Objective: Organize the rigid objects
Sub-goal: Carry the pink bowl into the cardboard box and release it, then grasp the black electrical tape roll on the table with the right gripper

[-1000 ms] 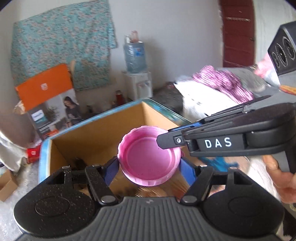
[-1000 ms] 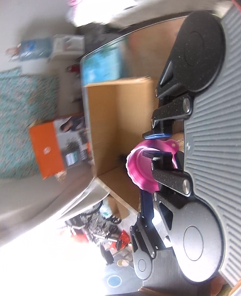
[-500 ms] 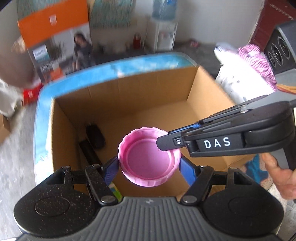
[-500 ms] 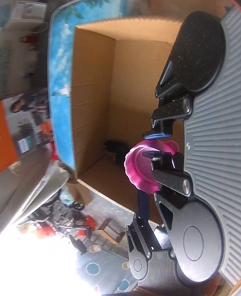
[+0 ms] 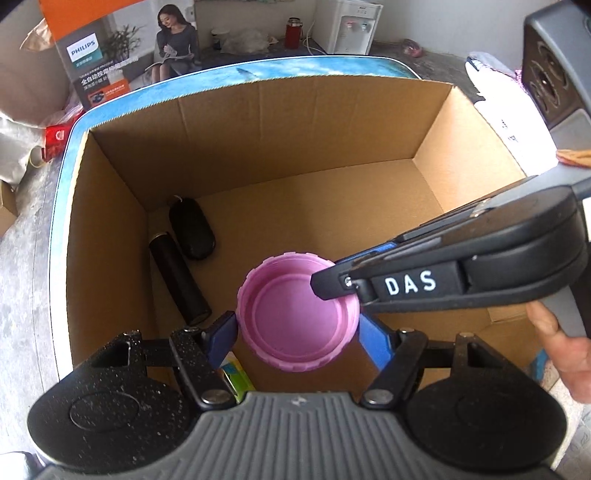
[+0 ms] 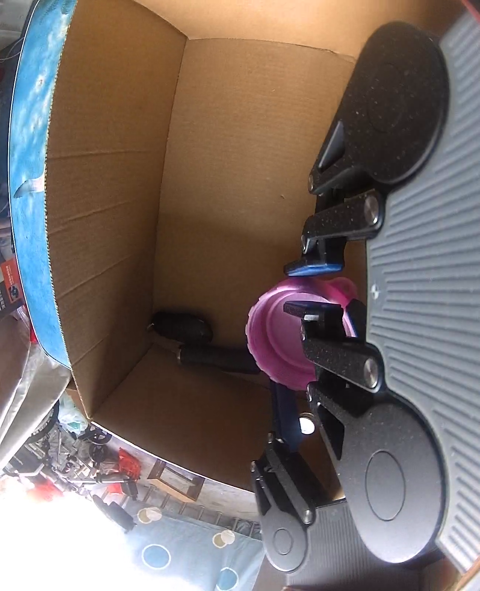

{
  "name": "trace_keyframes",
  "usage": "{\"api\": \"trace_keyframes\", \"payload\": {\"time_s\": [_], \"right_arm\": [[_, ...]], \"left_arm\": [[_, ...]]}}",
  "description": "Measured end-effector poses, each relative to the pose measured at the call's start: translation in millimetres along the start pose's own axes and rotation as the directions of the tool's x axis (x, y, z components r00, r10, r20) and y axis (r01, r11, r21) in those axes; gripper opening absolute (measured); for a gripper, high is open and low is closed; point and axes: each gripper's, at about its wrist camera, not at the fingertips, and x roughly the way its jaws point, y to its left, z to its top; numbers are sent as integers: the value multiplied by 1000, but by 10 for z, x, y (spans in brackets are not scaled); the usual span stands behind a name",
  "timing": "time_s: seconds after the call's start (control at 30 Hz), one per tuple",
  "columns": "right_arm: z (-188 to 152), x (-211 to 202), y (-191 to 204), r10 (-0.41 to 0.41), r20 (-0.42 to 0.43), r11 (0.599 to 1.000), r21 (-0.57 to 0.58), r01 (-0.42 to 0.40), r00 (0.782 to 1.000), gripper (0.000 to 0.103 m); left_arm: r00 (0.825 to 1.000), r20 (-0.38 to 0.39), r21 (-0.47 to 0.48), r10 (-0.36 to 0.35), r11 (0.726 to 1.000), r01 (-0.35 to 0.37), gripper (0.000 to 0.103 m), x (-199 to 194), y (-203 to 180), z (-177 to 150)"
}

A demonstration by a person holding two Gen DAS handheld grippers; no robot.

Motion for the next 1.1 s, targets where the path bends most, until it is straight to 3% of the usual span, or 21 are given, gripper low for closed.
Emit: {"api": "trace_keyframes", "payload": {"time_s": [0.27, 0.43, 0.57, 0.73, 0.9, 1.0, 1.1], "right_arm": [[22, 32, -58, 21, 33, 999, 31, -22, 999, 15], [-77, -247, -126, 86, 135, 994, 56, -94, 987, 16], [-342, -660, -145, 149, 256, 984, 53, -168, 955, 18], [-914, -1228, -183, 190, 413, 975, 29, -222, 890, 26], [-1575, -1595, -225, 172, 524, 976, 21, -215, 834, 43], [-1903, -1601, -248, 136, 552, 980, 46, -193, 822, 45], [-2155, -1469, -258, 115, 558, 979, 77, -190, 822, 45]], "left_arm": [[1000, 30, -25, -3, 1000, 3, 73, -92, 45, -3], [995, 103, -30, 7, 1000, -4, 73, -326, 41, -66], [982, 190, -13, 3, 1000, -1, 75, -635, 2, -187], [953, 304, -5, -14, 1000, 16, 76, -1059, -47, -449], [918, 394, 13, -43, 999, 42, 81, -1312, -156, -847], [919, 392, 19, -42, 999, 38, 81, -1295, -219, -1081], [934, 352, 24, -65, 998, 60, 81, -1180, -258, -1293]]}}
